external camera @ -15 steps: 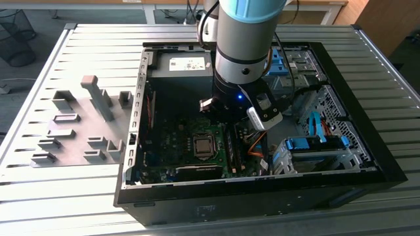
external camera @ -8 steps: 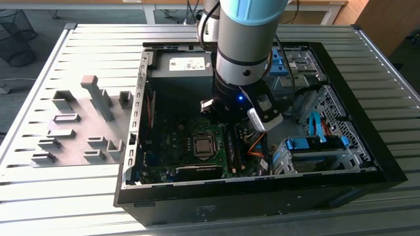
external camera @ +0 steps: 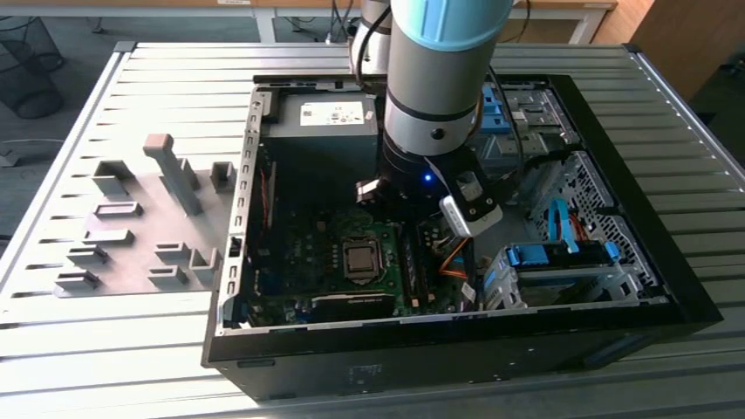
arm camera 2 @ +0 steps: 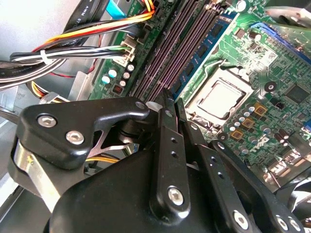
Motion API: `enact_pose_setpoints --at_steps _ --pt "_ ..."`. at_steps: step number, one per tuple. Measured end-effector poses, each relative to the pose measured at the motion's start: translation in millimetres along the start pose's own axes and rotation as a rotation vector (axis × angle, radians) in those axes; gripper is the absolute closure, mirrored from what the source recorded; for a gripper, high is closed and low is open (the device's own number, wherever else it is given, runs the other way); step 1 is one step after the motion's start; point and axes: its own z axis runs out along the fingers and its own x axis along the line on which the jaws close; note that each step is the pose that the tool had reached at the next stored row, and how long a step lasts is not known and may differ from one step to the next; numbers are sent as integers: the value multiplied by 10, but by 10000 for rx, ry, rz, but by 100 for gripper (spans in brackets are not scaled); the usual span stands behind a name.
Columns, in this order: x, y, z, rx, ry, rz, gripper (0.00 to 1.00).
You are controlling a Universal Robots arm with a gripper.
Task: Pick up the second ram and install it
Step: 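Insert the second ram into the second slot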
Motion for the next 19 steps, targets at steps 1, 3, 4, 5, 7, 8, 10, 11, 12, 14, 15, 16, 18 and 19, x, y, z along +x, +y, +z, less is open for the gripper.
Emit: enact_pose_setpoints --at_steps 1,3,4,5,7,8,10,11,12,14,15,16,18,19 --pt "0 0 0 -1 0 0 86" --pt "-2 -2 1 -2 -1 0 86" --pt "-4 -3 2 2 0 0 86" --pt "-6 -2 7 0 -1 1 86" --pt "-6 -3 24 2 -1 3 86" --pt "-6 -4 38 2 -1 4 86" --pt "-6 -8 54 3 0 4 86" --pt "-7 -12 59 3 0 4 86" --pt "-7 -16 64 2 0 9 86" --pt "-9 -19 78 1 -2 43 86" --pt "-12 -19 82 3 -2 78 86" --pt "-13 -19 84 6 -2 99 86" --pt "-13 -19 87 7 -2 112 86" --pt "-14 -19 92 3 -3 112 86"
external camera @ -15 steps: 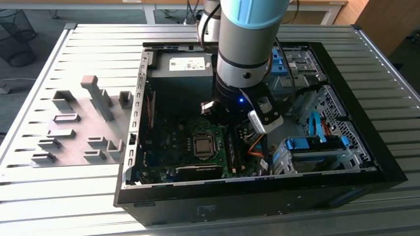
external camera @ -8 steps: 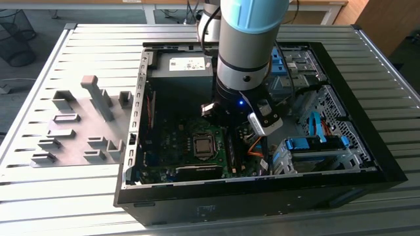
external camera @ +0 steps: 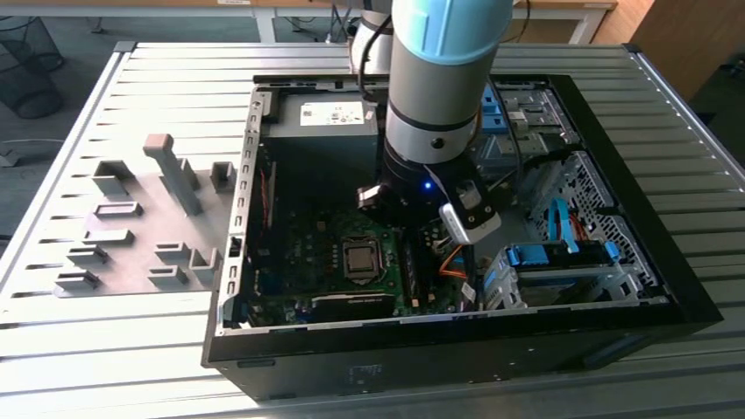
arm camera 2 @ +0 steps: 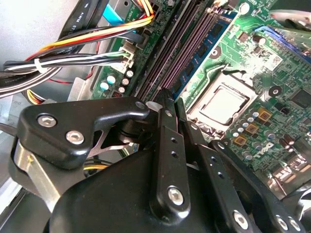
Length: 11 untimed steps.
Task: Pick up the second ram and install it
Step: 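Insert the second ram into the second slot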
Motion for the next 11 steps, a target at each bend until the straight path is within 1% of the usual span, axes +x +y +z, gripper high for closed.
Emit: enact_pose_setpoints --at_steps 11 --pt "-10 -1 51 -1 0 6 86"
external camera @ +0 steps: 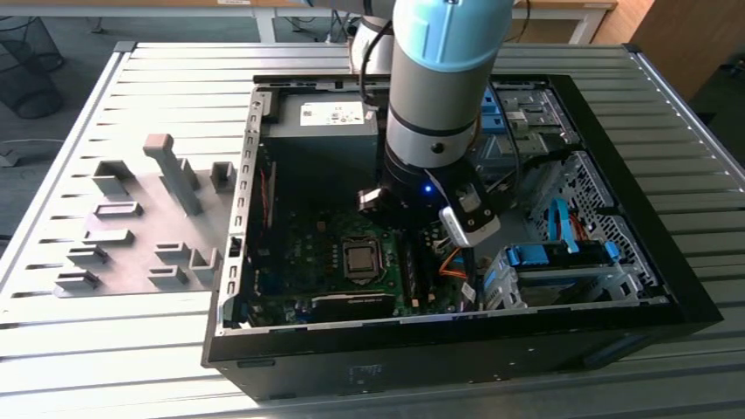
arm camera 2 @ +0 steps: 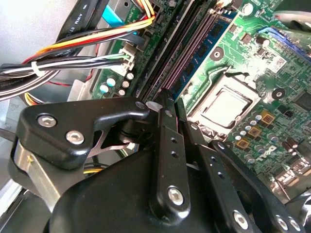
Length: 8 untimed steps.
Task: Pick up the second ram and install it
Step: 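Insert the second ram into the second slot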
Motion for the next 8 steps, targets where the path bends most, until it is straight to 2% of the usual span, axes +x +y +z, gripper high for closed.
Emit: enact_pose_setpoints --at_steps 8 --pt "-10 0 8 -13 -1 2 86"
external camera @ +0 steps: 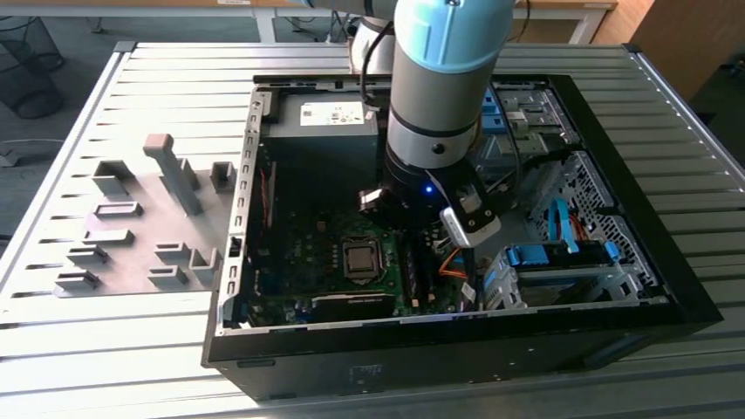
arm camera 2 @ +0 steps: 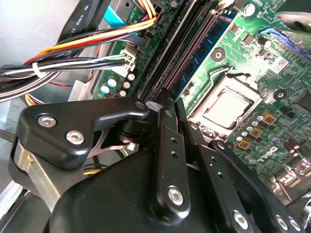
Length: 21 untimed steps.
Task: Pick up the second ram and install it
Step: 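Insert the second ram into the second slot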
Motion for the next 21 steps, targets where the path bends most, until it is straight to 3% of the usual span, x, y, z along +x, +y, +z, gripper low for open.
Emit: enact_pose_setpoints --at_steps 21 --pt "-20 -2 41 21 22 -41 86"
